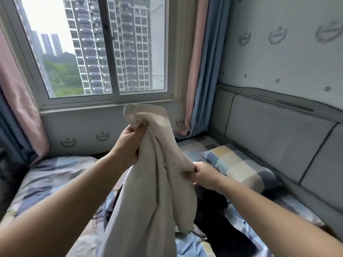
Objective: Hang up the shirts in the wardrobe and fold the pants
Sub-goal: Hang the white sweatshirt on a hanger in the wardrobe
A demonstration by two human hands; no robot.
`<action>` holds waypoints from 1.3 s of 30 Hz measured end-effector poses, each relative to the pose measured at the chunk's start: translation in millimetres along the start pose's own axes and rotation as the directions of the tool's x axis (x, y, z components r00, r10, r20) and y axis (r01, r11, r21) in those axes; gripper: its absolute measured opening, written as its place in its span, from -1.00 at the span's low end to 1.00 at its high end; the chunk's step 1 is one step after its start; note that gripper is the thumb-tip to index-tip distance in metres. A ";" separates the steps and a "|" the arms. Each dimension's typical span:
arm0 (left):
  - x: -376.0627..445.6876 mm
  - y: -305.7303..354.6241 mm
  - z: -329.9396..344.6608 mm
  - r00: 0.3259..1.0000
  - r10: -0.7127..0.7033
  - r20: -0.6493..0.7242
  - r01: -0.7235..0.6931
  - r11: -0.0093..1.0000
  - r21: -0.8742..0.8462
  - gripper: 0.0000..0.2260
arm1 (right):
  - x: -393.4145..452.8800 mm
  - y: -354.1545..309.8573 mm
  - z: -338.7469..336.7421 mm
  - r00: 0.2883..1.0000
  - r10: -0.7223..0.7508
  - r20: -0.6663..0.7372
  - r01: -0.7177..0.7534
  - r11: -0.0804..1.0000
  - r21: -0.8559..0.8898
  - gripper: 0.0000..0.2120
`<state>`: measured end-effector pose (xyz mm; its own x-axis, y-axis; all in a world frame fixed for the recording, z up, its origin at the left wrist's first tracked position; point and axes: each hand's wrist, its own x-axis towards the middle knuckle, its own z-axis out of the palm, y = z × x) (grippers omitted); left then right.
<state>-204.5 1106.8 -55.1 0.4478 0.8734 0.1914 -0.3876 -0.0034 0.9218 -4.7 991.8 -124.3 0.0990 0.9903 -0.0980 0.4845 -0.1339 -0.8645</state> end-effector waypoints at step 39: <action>-317.3 -49.4 413.9 0.106 0.329 0.938 -0.837 0.539 -0.095 -0.53 | -560.6 -13.6 -157.8 0.126 0.402 -0.907 0.655 0.652 0.381 -0.75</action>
<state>6.1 628.4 -21.9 0.6759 -0.3658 0.6398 -0.6602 -0.6863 0.3050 70.4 432.5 20.1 0.9955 0.0365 0.0870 0.0502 0.5761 -0.8158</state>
